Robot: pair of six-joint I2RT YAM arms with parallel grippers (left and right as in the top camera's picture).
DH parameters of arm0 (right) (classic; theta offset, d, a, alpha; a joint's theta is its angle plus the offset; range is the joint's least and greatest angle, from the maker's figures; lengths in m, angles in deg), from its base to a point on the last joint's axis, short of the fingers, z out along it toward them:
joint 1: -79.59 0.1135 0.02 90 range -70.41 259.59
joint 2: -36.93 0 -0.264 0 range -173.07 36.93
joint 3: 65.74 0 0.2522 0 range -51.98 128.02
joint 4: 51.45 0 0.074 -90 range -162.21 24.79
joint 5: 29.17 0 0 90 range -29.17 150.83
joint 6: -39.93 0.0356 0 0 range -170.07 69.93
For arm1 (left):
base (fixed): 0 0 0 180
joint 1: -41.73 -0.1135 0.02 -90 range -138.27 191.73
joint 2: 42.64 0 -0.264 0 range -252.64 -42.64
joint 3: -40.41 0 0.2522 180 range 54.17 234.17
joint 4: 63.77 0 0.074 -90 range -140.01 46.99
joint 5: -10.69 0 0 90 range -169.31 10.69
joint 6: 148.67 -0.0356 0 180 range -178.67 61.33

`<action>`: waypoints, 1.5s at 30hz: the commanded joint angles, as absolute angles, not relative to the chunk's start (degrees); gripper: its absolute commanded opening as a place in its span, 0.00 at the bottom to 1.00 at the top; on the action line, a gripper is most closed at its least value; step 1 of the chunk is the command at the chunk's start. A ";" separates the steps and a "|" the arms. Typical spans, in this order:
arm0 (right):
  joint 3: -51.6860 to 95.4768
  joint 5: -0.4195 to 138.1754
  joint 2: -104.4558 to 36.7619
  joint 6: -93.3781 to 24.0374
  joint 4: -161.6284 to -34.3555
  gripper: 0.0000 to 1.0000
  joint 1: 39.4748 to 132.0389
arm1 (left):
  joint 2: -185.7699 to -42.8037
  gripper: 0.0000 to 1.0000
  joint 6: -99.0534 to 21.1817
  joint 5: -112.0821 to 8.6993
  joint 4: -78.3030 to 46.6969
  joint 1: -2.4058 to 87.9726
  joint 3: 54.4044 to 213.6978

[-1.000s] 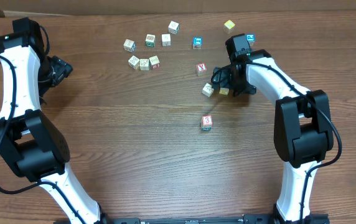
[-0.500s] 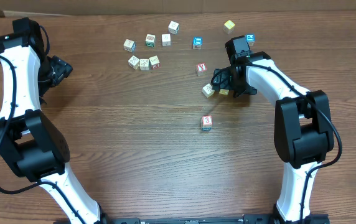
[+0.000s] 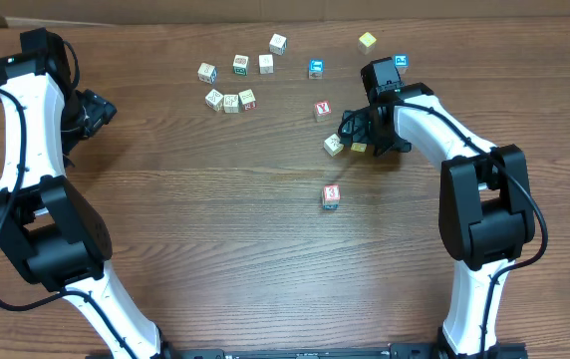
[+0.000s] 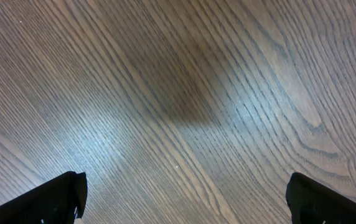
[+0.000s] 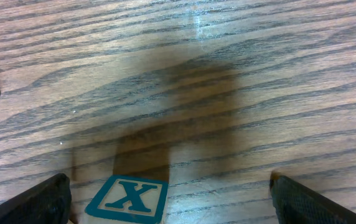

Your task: Form a tower

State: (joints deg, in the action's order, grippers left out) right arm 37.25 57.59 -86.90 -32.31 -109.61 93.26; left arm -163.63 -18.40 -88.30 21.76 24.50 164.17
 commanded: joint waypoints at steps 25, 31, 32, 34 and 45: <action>35.98 57.94 -87.32 -32.13 -109.70 0.59 93.22 | -163.80 0.99 -18.86 -88.45 21.69 24.85 164.93; 42.65 57.94 -87.32 -32.70 -115.03 0.66 93.22 | -163.80 1.00 -18.86 -88.45 21.69 24.83 164.93; 44.00 57.96 -87.32 -32.86 -116.08 0.66 93.22 | -163.80 0.99 -18.86 -88.45 21.69 24.83 164.93; 45.77 57.98 -87.32 -33.77 -117.63 0.65 93.24 | -163.80 0.99 -18.86 -88.45 21.69 24.85 164.93; 46.19 57.96 -87.34 -36.70 -122.90 0.54 93.46 | -163.80 0.99 -18.86 -88.45 21.69 24.85 164.93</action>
